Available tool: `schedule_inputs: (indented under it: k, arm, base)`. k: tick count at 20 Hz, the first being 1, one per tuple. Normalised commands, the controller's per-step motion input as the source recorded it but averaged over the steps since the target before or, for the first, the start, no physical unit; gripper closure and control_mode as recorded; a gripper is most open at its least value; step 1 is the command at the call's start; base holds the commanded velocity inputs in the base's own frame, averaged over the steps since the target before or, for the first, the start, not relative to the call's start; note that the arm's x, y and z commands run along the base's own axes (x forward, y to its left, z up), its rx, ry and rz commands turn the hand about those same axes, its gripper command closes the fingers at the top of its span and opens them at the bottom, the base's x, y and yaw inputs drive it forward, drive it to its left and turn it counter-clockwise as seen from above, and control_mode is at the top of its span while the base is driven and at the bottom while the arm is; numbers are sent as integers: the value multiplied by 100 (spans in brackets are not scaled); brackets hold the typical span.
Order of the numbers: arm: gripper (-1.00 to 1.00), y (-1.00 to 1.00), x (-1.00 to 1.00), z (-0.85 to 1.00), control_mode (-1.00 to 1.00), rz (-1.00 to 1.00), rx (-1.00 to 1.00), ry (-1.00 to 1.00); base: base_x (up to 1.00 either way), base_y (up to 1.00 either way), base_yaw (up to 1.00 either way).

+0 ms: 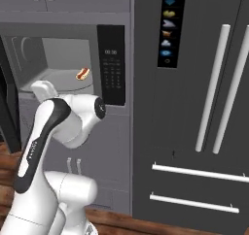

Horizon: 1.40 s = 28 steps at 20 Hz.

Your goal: Open the microwave door.

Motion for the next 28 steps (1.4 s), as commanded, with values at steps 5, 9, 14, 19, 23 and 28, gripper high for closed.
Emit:
schedule_inputs:
  k: [5,9,14,19,23,28]
  arm:
    - [-100,99,46,0,-100,27,18,16]
    - [-100,100,2,17,-100,35,2,34]
    - [-100,100,-16,25,-100,43,0,35]
    - [-100,100,-40,14,-100,45,0,34]
    - [-100,100,-17,-5,-100,29,-4,14]
    - [-100,100,0,-8,-100,-1,-13,-6]
  base:
    - [0,0,0]
    - [0,0,0]
    - [0,0,0]
    - [0,0,0]
    - [0,0,0]
    - [0,0,0]
